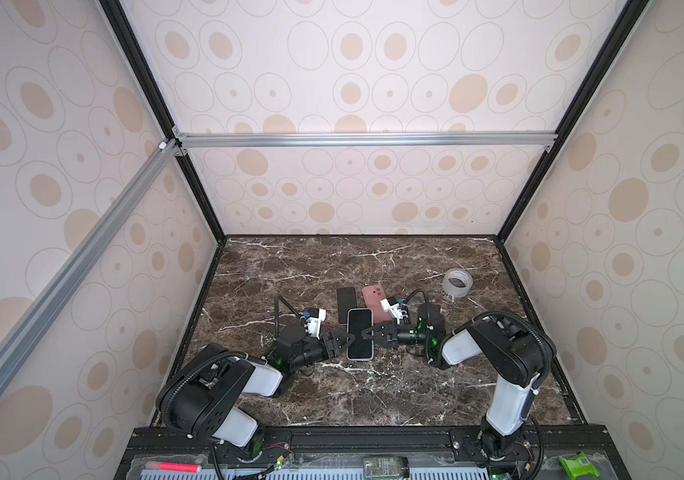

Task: Take the phone out of the phone case
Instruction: 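Lift the silver phone upright with both grippers and raise it off the table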

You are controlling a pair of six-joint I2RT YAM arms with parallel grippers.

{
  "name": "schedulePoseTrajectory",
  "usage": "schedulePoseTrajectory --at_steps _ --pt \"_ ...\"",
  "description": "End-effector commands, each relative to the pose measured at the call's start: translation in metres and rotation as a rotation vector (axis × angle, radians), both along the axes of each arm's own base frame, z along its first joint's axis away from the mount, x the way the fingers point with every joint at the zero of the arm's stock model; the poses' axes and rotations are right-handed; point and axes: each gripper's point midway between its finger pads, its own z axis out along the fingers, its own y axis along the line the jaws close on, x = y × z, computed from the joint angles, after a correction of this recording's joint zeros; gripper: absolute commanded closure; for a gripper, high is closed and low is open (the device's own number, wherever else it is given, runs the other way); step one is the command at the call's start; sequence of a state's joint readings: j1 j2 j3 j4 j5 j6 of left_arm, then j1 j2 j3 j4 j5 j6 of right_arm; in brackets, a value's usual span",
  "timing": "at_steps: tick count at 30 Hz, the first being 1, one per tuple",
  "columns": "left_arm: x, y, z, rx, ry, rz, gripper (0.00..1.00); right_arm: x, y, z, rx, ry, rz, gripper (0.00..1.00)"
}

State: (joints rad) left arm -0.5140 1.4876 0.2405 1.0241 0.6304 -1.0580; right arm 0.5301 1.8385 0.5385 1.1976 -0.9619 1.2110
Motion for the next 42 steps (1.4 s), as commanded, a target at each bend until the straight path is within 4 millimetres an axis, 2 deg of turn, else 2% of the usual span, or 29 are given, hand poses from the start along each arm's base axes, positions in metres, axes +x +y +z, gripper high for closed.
schedulePoseTrajectory --at_steps 1,8,11,14,21,34,38,40,42 --pt "0.007 -0.008 0.045 -0.082 -0.152 -0.048 0.45 -0.007 0.001 0.037 0.079 -0.124 0.077 0.95" --pt "0.0 -0.013 0.084 -0.185 -0.26 -0.108 0.5 -0.018 0.002 0.063 0.119 -0.198 0.154 0.94" --pt "-0.004 -0.016 0.092 -0.218 -0.278 -0.136 0.53 -0.019 0.001 0.069 0.127 -0.219 0.16 0.95" --pt "-0.008 -0.018 0.095 -0.249 -0.277 -0.164 0.55 -0.02 0.002 0.076 0.136 -0.24 0.165 0.95" --pt "-0.013 -0.019 0.099 -0.271 -0.285 -0.188 0.66 -0.017 0.0 0.084 0.131 -0.276 0.152 0.94" --pt "-0.006 -0.018 0.104 -0.216 -0.333 -0.163 0.84 -0.022 -0.003 0.094 0.086 -0.32 0.164 0.9" --pt "-0.005 -0.018 0.111 -0.226 -0.352 -0.158 0.93 -0.024 -0.003 0.098 0.083 -0.332 0.171 0.89" --pt "-0.005 -0.018 0.117 -0.243 -0.361 -0.156 1.0 -0.025 -0.004 0.102 0.088 -0.343 0.171 0.84" --pt "-0.004 -0.018 0.125 -0.261 -0.373 -0.153 1.0 -0.026 -0.005 0.108 0.089 -0.361 0.169 0.75"
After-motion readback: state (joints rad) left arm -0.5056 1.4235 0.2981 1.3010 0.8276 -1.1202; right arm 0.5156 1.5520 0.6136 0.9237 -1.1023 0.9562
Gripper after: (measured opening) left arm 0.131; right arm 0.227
